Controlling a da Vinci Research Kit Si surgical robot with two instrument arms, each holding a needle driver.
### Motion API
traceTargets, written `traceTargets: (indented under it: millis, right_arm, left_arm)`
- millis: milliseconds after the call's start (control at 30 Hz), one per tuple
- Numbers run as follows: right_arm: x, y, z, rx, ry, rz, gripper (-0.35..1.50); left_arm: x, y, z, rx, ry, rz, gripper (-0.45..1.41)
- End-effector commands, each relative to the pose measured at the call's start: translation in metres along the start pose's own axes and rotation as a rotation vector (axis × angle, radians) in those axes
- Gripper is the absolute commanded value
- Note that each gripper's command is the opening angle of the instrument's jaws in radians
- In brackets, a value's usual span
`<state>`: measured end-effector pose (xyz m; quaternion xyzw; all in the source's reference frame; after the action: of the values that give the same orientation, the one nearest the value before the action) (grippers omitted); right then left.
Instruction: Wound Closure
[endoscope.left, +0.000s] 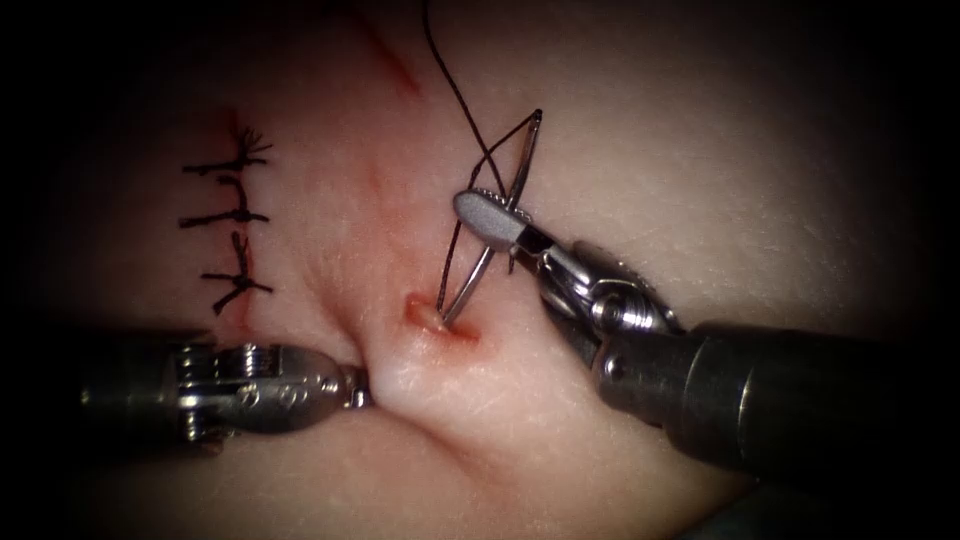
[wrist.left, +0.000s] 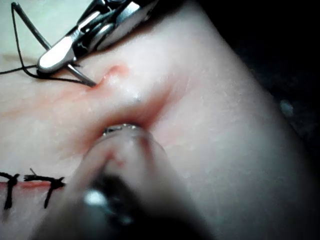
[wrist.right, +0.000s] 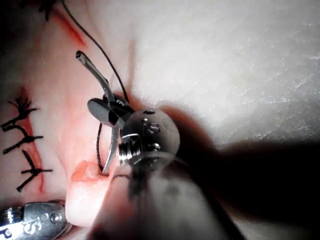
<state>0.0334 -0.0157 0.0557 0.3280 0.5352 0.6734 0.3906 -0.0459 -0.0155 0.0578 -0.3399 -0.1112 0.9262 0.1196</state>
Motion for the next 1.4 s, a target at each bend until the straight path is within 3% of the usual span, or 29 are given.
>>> traceTargets:
  millis: [33, 567, 700, 733, 800, 833, 867, 1100, 1400]
  right_arm:
    - [-0.0007, 0.0001, 0.0008, 0.007, -0.001, 0.017, -0.35]
    - [-0.0019, -0.0016, 0.0013, 0.046, -0.028, 0.126, -0.35]
    - [-0.0011, -0.0014, 0.0014, 0.052, 0.023, 0.136, -0.35]
    - [-0.0007, -0.0013, 0.0014, 0.076, 0.045, 0.131, -0.15]
    - [0.0001, -0.0011, 0.0015, 0.084, 0.087, 0.123, 0.86]
    - [0.0005, -0.001, 0.0015, 0.08, 0.103, 0.113, 1.13]
    - [0.001, -0.0009, 0.0014, 0.071, 0.114, 0.091, 1.25]
    - [0.0043, -0.0001, -0.0012, 0.04, 0.128, 0.011, 1.26]
    - [0.0074, 0.0004, -0.0062, -0.012, 0.072, -0.082, 1.2]
  left_arm:
    - [0.0003, -0.0001, 0.0008, 0.0, 0.002, 0.002, -0.13]
    - [0.0, 0.0, 0.001, -0.003, 0.003, 0.006, -0.13]
    - [-0.0001, 0.0002, 0.0008, -0.004, 0.004, 0.007, -0.13]
    - [-0.0002, 0.0003, 0.0007, -0.006, 0.004, 0.008, -0.13]
    - [-0.0003, 0.0005, 0.0003, -0.009, 0.008, 0.01, -0.11]
    - [-0.0004, 0.0007, 0.0, -0.012, 0.012, 0.011, -0.11]
    - [-0.0005, 0.0008, -0.0003, -0.013, 0.019, 0.011, -0.11]
    - [0.0002, 0.0006, -0.003, -0.006, 0.122, 0.061, -0.01]
    - [0.0014, -0.0008, -0.0042, 0.012, 0.255, 0.228, 0.15]
